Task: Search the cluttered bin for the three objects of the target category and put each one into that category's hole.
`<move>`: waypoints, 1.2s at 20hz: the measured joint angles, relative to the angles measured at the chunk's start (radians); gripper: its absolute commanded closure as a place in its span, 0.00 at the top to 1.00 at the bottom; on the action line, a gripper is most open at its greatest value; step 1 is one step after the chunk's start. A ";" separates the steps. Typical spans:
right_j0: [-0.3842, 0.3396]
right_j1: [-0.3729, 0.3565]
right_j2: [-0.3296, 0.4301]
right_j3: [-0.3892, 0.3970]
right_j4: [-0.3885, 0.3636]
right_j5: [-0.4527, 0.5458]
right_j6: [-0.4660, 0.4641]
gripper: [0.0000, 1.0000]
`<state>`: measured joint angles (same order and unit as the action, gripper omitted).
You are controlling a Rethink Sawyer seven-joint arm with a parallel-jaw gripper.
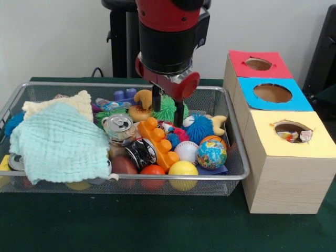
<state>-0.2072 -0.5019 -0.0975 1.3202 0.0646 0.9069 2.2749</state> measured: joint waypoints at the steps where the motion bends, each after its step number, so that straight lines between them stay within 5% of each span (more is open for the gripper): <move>1: -0.003 -0.002 0.000 0.014 -0.003 -0.001 0.000 1.00; 24: -0.067 0.020 0.017 0.224 -0.008 -0.249 0.000 1.00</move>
<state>-0.2746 -0.4815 -0.0806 1.5446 0.0571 0.6581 2.2749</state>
